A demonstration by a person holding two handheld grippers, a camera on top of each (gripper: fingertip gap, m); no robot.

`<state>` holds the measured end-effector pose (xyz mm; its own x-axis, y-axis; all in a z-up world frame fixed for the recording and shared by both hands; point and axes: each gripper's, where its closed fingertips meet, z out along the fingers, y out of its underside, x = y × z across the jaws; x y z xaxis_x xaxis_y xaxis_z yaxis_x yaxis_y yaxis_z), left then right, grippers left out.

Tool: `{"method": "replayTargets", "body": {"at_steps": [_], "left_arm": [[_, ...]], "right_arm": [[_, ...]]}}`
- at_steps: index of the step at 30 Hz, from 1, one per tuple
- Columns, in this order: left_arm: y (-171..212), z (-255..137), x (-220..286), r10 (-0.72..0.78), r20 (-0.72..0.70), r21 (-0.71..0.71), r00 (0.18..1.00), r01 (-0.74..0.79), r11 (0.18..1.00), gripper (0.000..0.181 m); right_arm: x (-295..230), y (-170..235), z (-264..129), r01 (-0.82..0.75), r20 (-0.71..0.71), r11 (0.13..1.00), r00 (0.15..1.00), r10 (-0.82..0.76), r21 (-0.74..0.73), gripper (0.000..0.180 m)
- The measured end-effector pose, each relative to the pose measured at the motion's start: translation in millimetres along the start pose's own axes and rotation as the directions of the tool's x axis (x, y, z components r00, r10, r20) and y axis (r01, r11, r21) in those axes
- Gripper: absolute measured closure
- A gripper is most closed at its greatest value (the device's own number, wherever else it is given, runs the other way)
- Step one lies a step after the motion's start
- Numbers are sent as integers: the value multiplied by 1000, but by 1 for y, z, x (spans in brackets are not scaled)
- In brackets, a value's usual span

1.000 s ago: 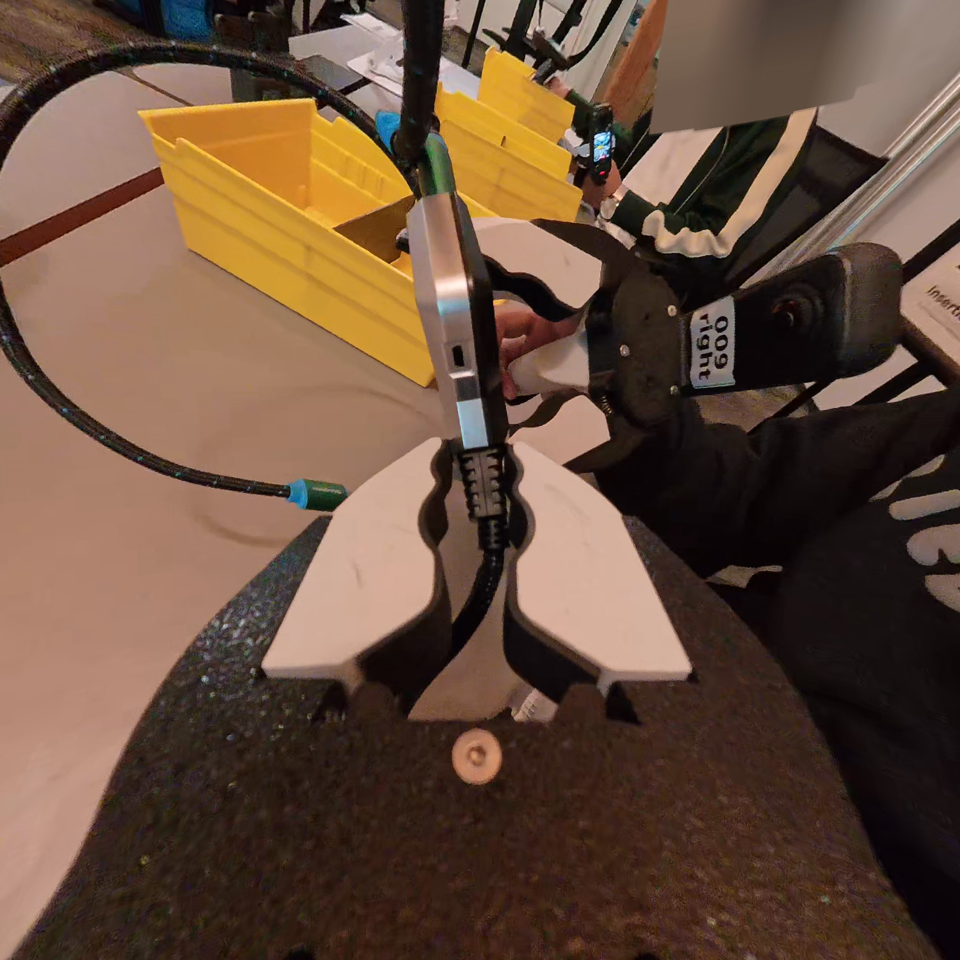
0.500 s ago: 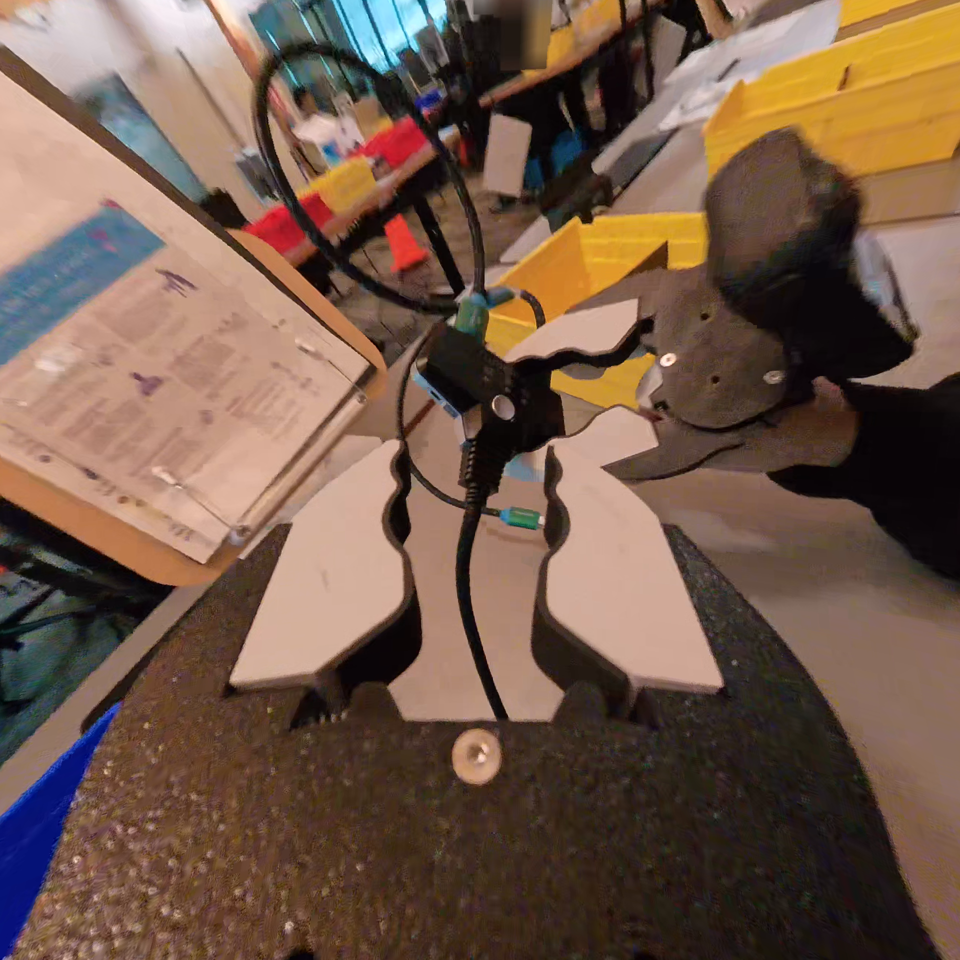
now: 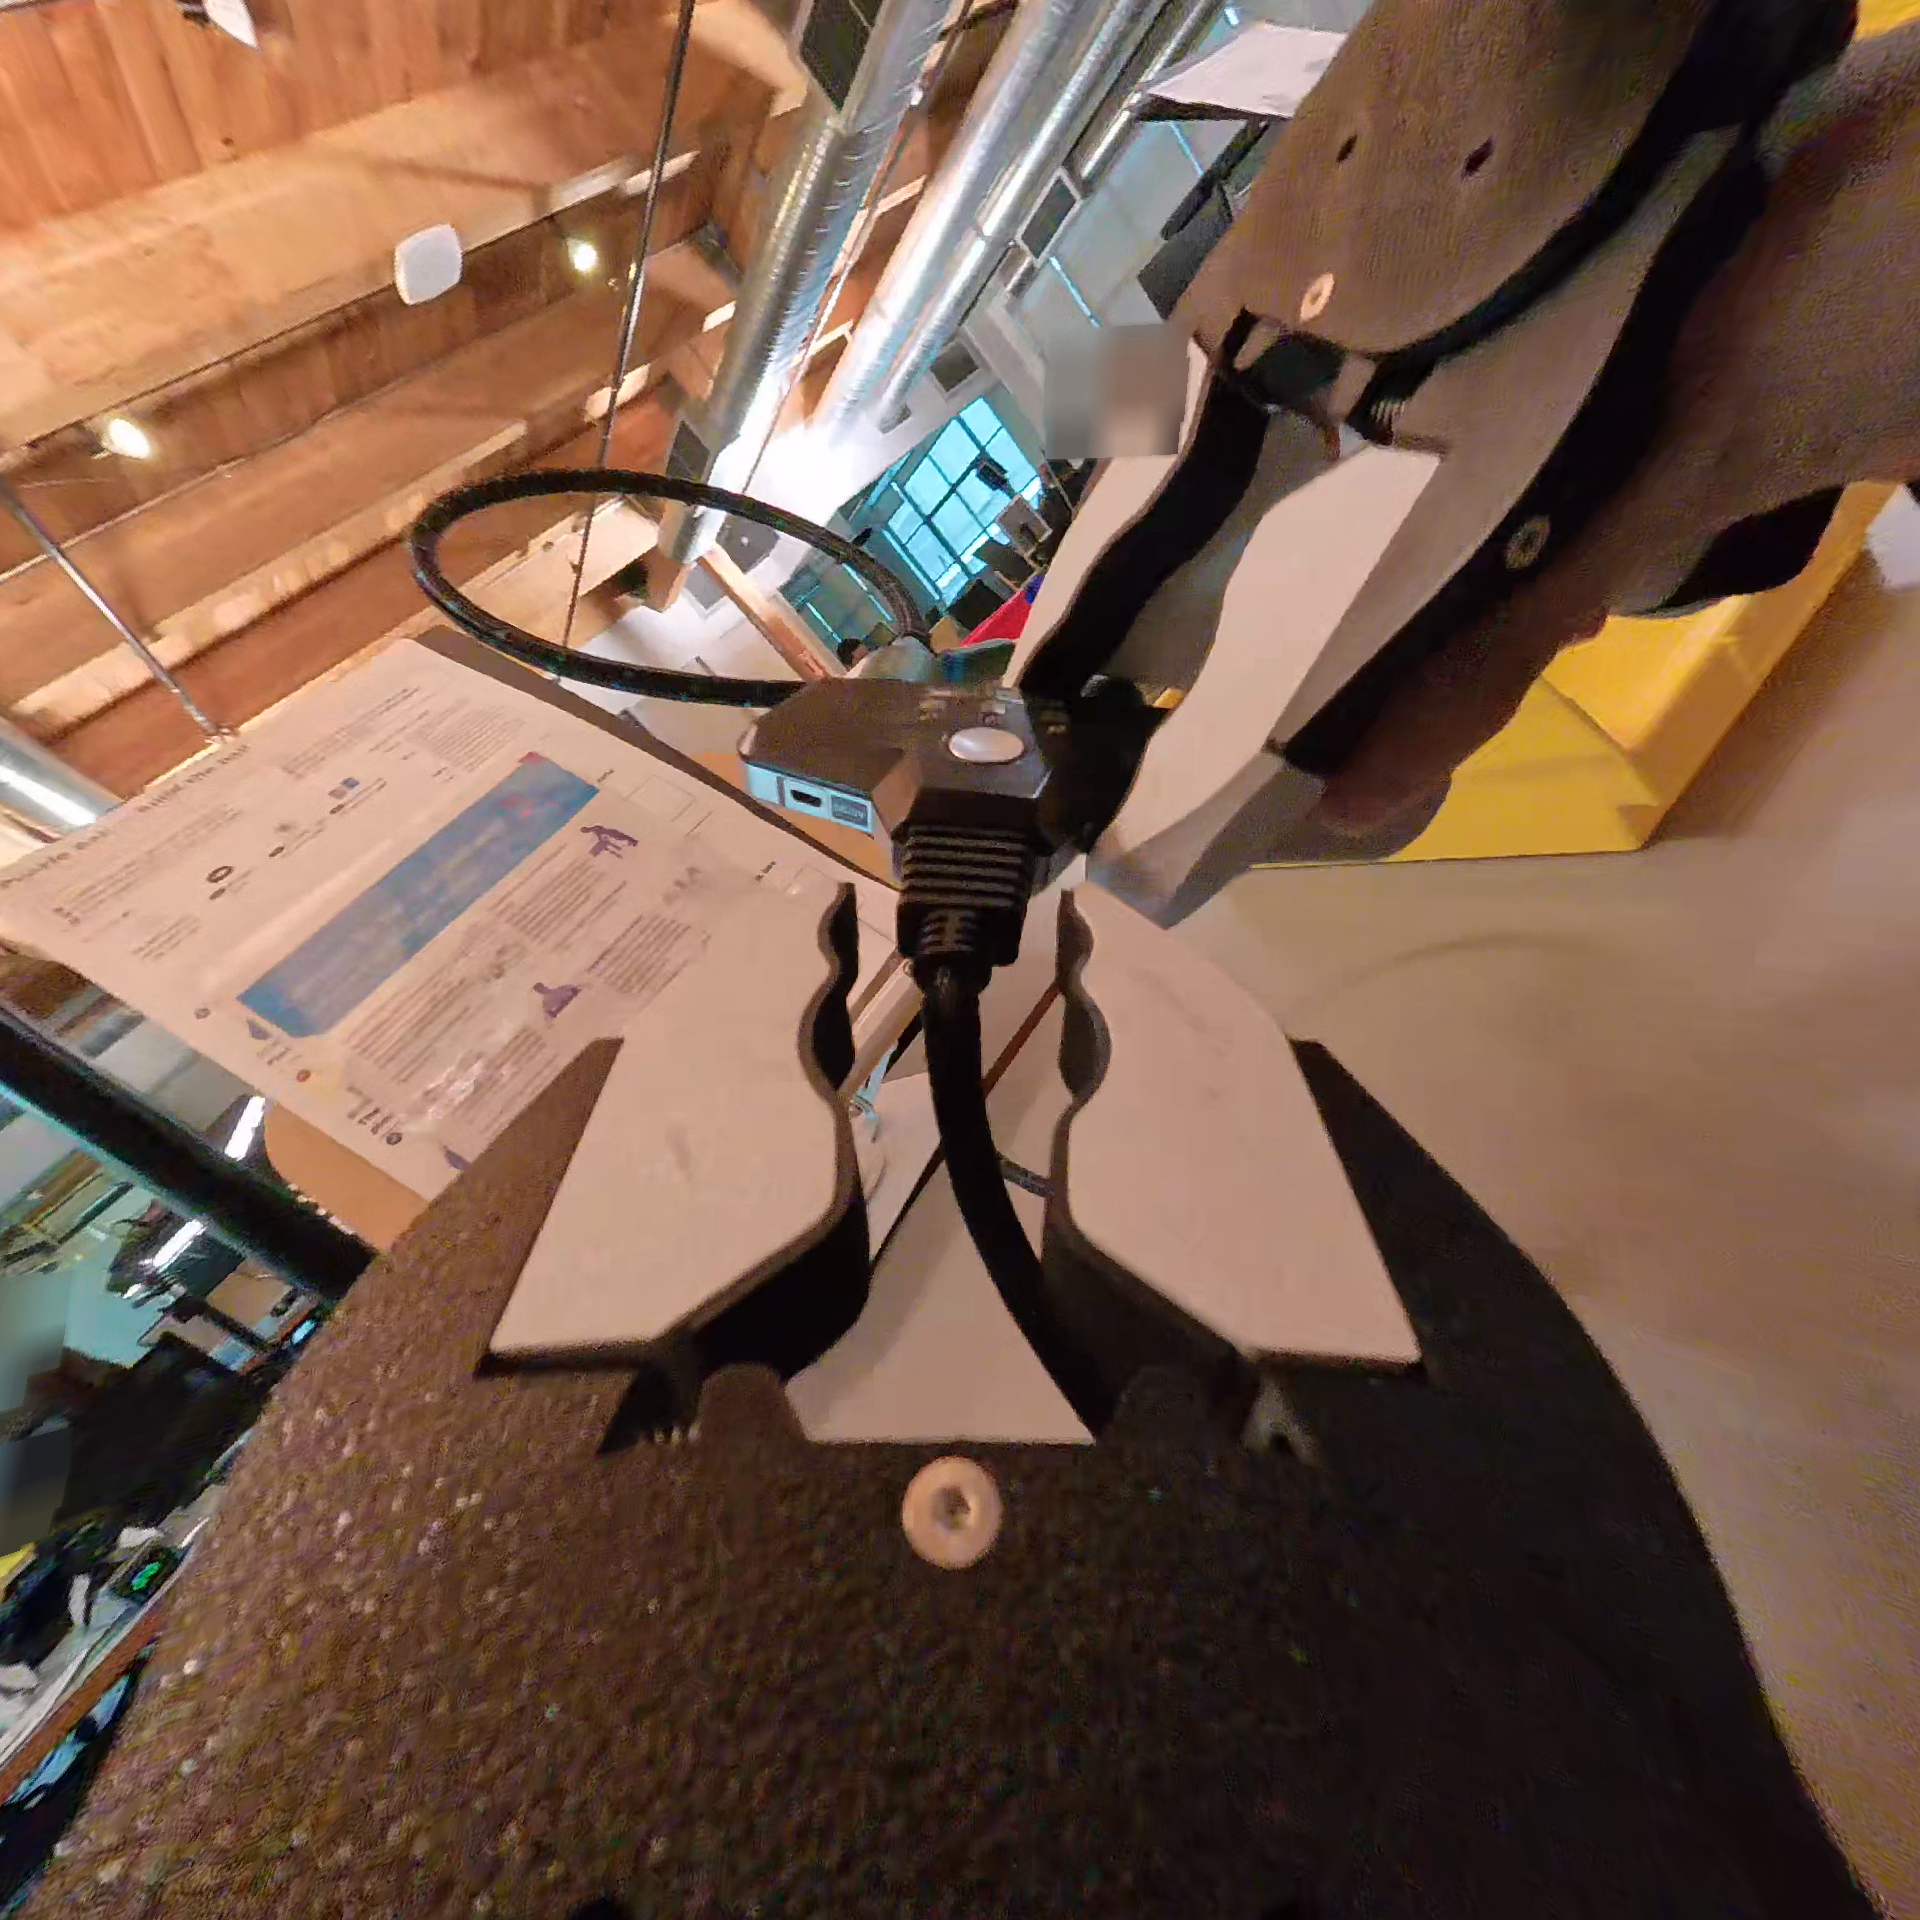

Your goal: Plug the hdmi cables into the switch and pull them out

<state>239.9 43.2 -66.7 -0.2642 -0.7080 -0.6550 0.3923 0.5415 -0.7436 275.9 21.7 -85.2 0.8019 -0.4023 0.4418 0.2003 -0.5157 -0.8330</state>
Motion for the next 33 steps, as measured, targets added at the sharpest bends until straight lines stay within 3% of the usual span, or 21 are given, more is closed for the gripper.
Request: {"method": "replayTargets", "body": {"at_steps": [2, 9, 13, 21, 33], "left_arm": [[7, 6, -1, -12, -39, 15, 999, 13, 1000, 157], [-5, -4, -4, -79, -95, 189, 992, 96, 977, 161], [7, 0, -2, -142, -140, 148, 980, 162, 976, 160], [24, -2, -5, -221, -99, 131, 970, 233, 964, 158], [33, -8, 2, -265, -116, 98, 957, 277, 956, 159]], "right_arm": [[-6, -6, -2, -3, 40, 1000, 999, 4, -6, 120], [4, -2, 0, 7, -1, 996, 1000, -7, -85, 120], [5, 6, 7, 6, -11, 991, 1000, -7, -131, 120], [-9, 2, 17, 4, -10, 991, 1000, -6, -135, 120], [-19, 10, 20, 6, 54, 984, 999, 4, -177, 120]]}}
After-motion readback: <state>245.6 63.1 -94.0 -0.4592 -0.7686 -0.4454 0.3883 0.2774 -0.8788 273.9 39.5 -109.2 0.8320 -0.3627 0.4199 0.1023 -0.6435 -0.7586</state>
